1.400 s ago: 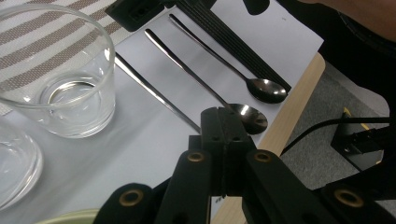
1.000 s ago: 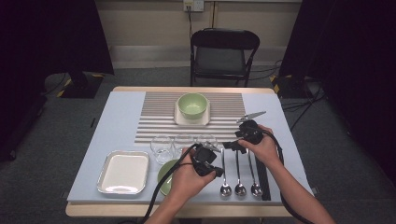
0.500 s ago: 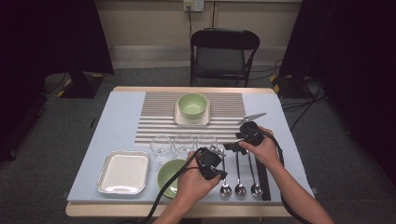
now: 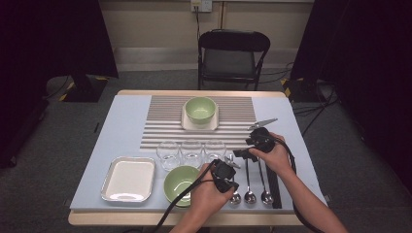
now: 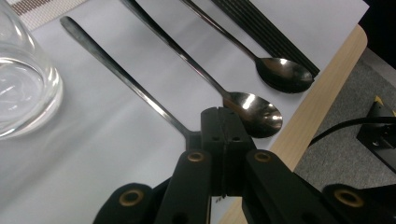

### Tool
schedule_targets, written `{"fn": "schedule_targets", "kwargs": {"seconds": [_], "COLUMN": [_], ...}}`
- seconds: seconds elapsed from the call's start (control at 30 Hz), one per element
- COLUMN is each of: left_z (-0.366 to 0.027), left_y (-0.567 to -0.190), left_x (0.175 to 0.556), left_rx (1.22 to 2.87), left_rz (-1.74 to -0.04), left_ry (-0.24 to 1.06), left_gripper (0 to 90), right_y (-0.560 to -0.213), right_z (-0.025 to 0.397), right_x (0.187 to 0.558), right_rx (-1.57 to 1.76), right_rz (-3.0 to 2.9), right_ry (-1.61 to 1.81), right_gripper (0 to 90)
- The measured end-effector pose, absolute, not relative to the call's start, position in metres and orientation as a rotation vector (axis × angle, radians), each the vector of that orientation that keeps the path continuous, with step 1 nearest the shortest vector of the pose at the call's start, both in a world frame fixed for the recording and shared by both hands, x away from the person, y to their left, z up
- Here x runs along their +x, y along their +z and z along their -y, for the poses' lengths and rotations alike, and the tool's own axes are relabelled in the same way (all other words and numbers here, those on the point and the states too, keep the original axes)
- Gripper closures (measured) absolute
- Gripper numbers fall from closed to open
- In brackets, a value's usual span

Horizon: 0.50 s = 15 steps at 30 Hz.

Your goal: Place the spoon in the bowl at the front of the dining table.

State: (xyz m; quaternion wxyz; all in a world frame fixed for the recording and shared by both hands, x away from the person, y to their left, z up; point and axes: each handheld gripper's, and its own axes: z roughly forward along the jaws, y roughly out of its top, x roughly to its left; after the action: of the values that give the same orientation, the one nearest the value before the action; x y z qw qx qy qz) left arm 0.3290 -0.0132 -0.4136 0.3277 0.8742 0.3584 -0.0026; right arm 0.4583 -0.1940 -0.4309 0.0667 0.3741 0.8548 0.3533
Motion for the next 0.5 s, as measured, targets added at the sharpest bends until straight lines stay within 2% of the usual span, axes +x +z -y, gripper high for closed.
{"fn": "schedule_targets", "kwargs": {"seconds": [0.5], "left_z": [0.020], "left_y": [-0.428], "left_x": [0.322], "left_rx": [2.315], "left_rz": [-0.950], "left_ry": [-0.015], "left_gripper": [90.0], "right_y": [-0.433], "right_z": [0.192], "right_x": [0.457], "right_rx": [1.129], "right_rz": [-2.587], "right_ry": [1.056], "right_gripper": [19.1]}}
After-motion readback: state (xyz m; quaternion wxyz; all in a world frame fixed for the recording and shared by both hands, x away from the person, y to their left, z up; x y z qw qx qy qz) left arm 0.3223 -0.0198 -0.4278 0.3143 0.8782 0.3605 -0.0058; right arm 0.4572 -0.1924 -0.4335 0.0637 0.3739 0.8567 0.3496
